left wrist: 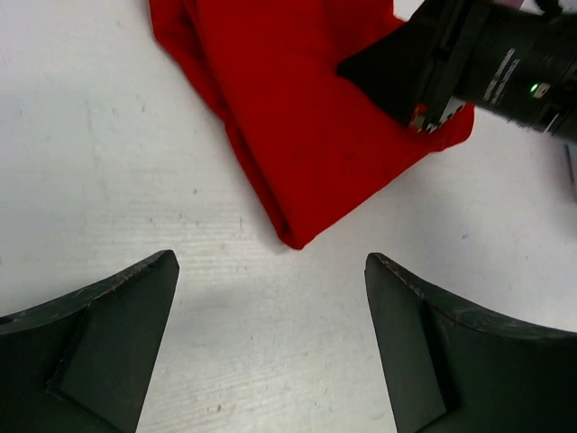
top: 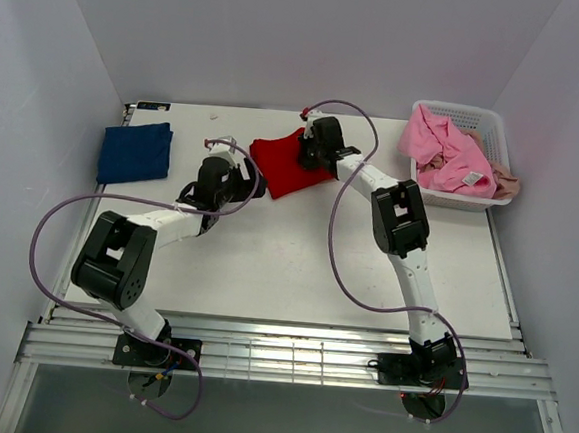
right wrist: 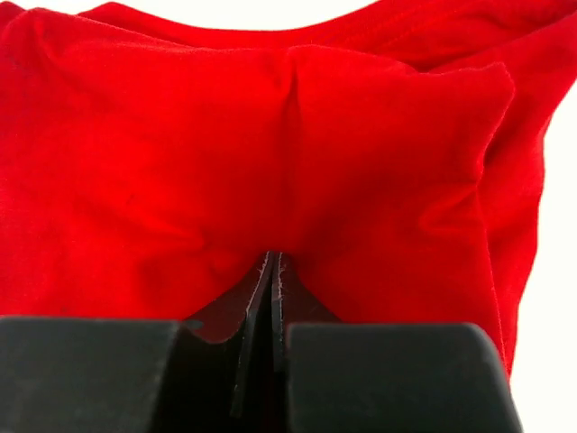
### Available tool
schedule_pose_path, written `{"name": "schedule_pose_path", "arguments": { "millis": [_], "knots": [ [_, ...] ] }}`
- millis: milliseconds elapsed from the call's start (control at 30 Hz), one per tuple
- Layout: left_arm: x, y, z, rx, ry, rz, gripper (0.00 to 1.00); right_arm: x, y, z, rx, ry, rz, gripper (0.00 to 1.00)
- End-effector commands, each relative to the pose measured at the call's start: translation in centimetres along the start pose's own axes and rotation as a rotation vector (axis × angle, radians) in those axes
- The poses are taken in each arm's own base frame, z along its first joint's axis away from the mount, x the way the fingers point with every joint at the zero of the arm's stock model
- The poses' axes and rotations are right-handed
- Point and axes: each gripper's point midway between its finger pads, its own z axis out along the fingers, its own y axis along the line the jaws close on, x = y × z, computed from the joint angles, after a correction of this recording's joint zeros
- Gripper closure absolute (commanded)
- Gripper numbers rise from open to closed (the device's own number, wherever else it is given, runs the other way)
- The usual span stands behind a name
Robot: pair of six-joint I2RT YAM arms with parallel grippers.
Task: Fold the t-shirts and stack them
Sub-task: Fold the long partially folded tshirt into a neat square
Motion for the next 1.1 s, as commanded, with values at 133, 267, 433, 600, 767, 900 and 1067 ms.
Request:
{"name": "schedule_pose_path", "arguments": {
  "millis": [133,267,433,600,767,900,1067],
  "knots": [
    [-0.6,-1.0,-3.4,0.067,-0.007,-0.052,0.05,8.5,1.6,-4.4,-0.016,0.281,0.076,0.92],
    [-0.2,-0.6,-4.7,0.065,-0.013,-0.060,0.05,12.1,2.0,-6.9,0.023,0.342,0.065,0.92],
    [0.9,-1.1,-6.2,0.109,0.012,-0.105,0.05,15.7,3.4,-10.5,0.081,0.397,0.044,0.92],
    [4.9,-2.1,-7.5,0.213,0.131,-0.179,0.06,17.8,5.4,-12.8,0.122,0.418,0.023,0.92],
    [8.7,-1.9,-9.8,0.250,0.209,-0.250,0.09,18.8,6.8,-14.9,0.174,0.406,0.019,0.92],
    [10.4,-1.6,-12.3,0.263,0.215,-0.269,0.09,18.8,8.0,-15.7,0.179,0.387,0.025,0.92],
    [11.2,-0.8,-13.0,0.243,0.191,-0.262,0.09,19.2,9.4,-16.4,0.178,0.382,0.022,0.92]
  ]
}}
